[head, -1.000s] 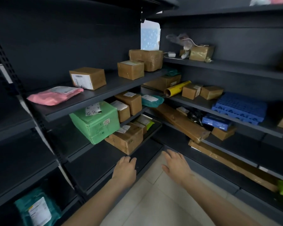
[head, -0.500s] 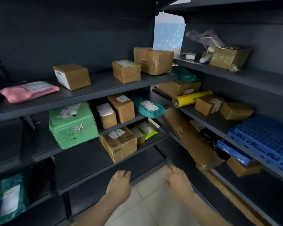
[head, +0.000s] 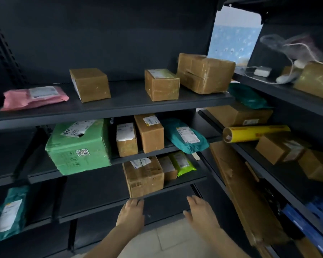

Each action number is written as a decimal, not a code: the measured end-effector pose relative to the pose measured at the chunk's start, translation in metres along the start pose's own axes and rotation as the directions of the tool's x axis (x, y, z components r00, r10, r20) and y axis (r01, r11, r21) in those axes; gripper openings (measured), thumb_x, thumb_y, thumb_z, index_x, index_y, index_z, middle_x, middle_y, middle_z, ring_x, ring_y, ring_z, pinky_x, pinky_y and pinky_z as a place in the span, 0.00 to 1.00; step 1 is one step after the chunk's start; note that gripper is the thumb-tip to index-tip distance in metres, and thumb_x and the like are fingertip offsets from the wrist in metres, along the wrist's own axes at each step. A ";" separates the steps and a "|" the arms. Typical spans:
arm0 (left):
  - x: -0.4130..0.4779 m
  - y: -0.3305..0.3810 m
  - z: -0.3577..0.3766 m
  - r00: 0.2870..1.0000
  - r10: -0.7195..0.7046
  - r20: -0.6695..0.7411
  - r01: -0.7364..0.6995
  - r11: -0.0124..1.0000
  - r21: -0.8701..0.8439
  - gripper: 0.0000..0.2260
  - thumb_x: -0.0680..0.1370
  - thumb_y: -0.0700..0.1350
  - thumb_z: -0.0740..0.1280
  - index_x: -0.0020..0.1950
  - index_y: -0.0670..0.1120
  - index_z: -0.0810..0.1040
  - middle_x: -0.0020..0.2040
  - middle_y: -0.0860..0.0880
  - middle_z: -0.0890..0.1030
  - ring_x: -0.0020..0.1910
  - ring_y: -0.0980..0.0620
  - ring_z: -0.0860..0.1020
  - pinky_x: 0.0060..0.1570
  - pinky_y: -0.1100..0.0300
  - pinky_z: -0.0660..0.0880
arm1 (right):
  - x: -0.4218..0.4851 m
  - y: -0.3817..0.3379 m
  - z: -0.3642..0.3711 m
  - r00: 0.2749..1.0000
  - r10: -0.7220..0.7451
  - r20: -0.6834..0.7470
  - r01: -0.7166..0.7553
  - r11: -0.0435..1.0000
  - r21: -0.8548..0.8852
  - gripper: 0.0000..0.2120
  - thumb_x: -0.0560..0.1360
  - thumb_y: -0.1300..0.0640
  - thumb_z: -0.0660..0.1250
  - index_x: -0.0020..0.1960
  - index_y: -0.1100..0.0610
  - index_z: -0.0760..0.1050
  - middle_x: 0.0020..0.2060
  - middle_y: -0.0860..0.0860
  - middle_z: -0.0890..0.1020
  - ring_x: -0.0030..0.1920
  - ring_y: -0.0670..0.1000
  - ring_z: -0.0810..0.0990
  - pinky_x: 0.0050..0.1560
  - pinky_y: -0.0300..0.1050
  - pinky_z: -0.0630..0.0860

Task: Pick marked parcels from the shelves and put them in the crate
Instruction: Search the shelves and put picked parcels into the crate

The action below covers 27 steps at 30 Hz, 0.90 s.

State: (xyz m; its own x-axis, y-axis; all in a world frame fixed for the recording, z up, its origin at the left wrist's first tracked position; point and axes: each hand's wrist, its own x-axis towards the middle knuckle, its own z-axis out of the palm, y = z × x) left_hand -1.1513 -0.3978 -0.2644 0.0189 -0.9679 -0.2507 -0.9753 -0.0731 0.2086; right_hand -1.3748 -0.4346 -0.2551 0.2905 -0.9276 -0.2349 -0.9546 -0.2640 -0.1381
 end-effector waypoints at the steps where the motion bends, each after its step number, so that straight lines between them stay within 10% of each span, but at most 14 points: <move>1: 0.009 0.001 0.000 1.000 -0.011 -0.008 0.011 1.000 -0.001 0.24 0.79 0.46 0.59 0.74 0.45 0.59 0.72 0.47 0.64 0.72 0.47 0.61 0.70 0.57 0.60 | 0.013 0.005 0.001 1.000 -0.004 0.010 0.004 1.000 -0.003 0.26 0.80 0.47 0.53 0.75 0.54 0.54 0.73 0.52 0.60 0.72 0.52 0.60 0.72 0.46 0.58; 19: 0.186 -0.012 0.101 0.952 -0.175 -0.251 0.190 0.981 0.036 0.27 0.81 0.42 0.56 0.77 0.45 0.49 0.78 0.48 0.51 0.77 0.49 0.50 0.75 0.56 0.52 | 0.219 0.061 0.089 0.983 -0.181 0.003 0.181 0.983 0.036 0.26 0.80 0.47 0.53 0.75 0.54 0.54 0.72 0.51 0.62 0.70 0.52 0.64 0.67 0.43 0.64; 25: 0.253 -0.040 0.163 0.890 -0.113 -0.442 0.214 0.959 0.186 0.34 0.51 0.54 0.82 0.54 0.43 0.83 0.56 0.46 0.83 0.54 0.48 0.82 0.52 0.55 0.78 | 0.296 0.055 0.150 0.938 -0.303 -0.166 0.332 0.923 0.192 0.29 0.80 0.47 0.55 0.76 0.52 0.49 0.73 0.51 0.60 0.71 0.51 0.62 0.67 0.43 0.64; 27: 0.268 -0.050 0.177 0.840 -0.051 -0.540 0.201 0.954 0.222 0.23 0.68 0.59 0.72 0.55 0.44 0.83 0.54 0.46 0.84 0.53 0.48 0.83 0.58 0.54 0.76 | 0.314 0.045 0.162 0.915 -0.337 -0.220 0.385 0.891 0.239 0.31 0.79 0.48 0.58 0.76 0.49 0.46 0.74 0.51 0.58 0.72 0.51 0.60 0.69 0.44 0.64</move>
State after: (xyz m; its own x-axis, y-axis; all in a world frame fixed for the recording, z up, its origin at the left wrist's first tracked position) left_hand -1.1366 -0.6106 -0.5092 0.1847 -0.9393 0.2893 -0.9756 -0.2108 -0.0613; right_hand -1.3152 -0.6949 -0.4914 0.5730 -0.8184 0.0432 -0.7230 -0.5296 -0.4437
